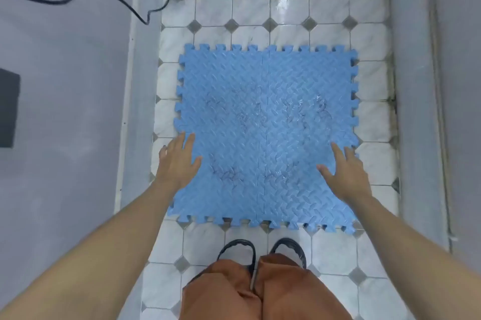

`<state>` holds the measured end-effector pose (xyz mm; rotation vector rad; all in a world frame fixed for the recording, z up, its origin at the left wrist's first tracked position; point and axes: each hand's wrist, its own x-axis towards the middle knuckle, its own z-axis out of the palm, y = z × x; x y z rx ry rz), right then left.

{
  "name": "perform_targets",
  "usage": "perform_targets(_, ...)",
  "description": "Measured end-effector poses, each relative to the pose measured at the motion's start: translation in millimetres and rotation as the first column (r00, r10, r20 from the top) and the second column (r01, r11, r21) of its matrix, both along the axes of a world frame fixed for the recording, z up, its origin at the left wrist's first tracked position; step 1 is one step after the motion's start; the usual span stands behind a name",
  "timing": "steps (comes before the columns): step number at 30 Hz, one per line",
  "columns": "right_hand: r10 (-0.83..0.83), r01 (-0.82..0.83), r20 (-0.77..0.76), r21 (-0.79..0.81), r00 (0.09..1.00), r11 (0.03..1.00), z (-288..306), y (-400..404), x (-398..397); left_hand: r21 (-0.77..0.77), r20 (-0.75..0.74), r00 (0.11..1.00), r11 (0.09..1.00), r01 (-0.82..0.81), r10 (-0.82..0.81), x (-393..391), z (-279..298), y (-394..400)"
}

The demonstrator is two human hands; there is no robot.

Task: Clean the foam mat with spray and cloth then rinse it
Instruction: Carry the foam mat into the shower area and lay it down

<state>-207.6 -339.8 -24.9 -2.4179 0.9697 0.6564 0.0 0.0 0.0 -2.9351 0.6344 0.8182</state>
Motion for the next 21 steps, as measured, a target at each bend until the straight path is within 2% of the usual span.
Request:
perform_targets(5,-0.220,0.219,-0.087,-0.022,0.972,0.975,-91.4,-18.0,-18.2,0.111,0.057,0.997,0.992,-0.065,0.059,11.7,-84.5,17.4)
perform_targets(8,-0.239,0.238,-0.026,-0.022,0.971,0.971,-116.5,-25.7,-36.0,0.156,0.008,0.970,0.958,-0.242,0.244,15.6,-113.2,37.1)
perform_targets(11,-0.240,0.241,0.057,-0.013,0.969,0.971,-122.7,-28.9,-42.3,0.132,-0.101,0.881,0.884,-0.449,0.463,14.9,-123.4,49.3)
perform_targets(14,-0.252,0.254,0.055,-0.025,0.966,0.967,-116.8,-26.0,-35.7,0.057,-0.118,0.838,0.846,-0.530,0.533,10.9,-126.5,48.7)
perform_targets(19,-0.370,0.371,0.085,0.012,0.925,0.929,-98.2,-32.1,-27.1,0.014,-0.156,0.635,0.645,-0.764,0.757,16.2,-116.5,34.1)
perform_targets(21,-0.406,0.406,0.094,0.016,0.909,0.914,-85.0,-35.6,-25.6,-0.002,-0.222,0.612,0.627,-0.779,0.759,19.7,-101.1,32.4)
